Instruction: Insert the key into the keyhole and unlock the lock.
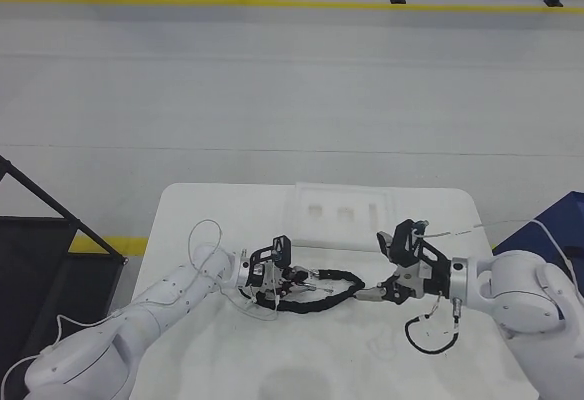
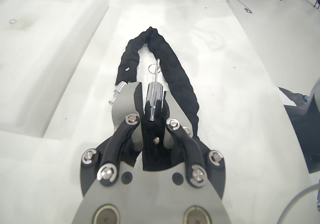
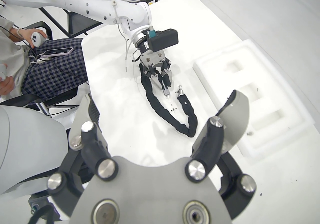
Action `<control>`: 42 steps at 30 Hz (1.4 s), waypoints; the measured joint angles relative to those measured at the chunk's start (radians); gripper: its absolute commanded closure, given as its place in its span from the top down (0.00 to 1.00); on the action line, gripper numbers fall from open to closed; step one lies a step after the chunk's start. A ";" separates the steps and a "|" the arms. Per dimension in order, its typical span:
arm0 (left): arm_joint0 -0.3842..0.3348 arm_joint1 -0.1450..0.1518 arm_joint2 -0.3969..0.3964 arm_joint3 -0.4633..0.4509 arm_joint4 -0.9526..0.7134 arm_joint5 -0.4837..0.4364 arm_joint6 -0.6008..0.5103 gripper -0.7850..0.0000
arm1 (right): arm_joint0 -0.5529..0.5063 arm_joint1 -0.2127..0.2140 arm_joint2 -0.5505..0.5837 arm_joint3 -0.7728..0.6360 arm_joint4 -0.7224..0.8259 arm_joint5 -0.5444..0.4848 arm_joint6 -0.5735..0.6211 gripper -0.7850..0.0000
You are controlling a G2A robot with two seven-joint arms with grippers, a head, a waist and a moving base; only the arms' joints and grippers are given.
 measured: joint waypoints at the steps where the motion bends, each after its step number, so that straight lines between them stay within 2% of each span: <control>1: -0.002 -0.002 -0.001 0.003 0.000 -0.002 -0.005 1.00 | 0.005 0.000 -0.004 0.002 -0.006 0.004 0.008 1.00; 6: -0.020 -0.010 -0.017 -0.006 0.004 -0.015 -0.015 1.00 | 0.045 -0.001 -0.028 0.019 -0.032 0.019 0.032 1.00; 10: -0.046 -0.001 -0.042 -0.047 0.015 -0.031 -0.015 1.00 | 0.101 -0.004 -0.045 0.078 -0.009 -0.028 0.029 1.00; 15: -0.087 0.030 -0.079 -0.127 0.006 -0.031 -0.085 1.00 | 0.189 -0.005 -0.069 0.161 0.036 -0.069 0.090 1.00; 19: -0.120 0.064 -0.099 -0.202 -0.070 -0.031 -0.168 1.00 | 0.251 -0.001 -0.060 0.208 0.090 -0.109 0.129 1.00; 23: -0.177 0.110 -0.101 -0.289 -0.212 -0.031 -0.290 1.00 | 0.307 0.009 -0.031 0.256 0.169 -0.154 0.165 1.00; 32: -0.330 0.198 -0.103 -0.380 -0.667 -0.031 -0.616 1.00 | 0.417 0.047 -0.041 0.301 0.266 -0.108 0.214 1.00; 38: -0.406 0.225 -0.112 -0.381 -0.902 -0.031 -0.773 1.00 | 0.447 0.075 -0.041 0.313 0.318 -0.136 0.186 1.00; 42: -0.420 0.240 -0.125 -0.405 -0.962 -0.031 -0.813 1.00 | 0.448 0.086 -0.038 0.318 0.335 -0.154 0.169 1.00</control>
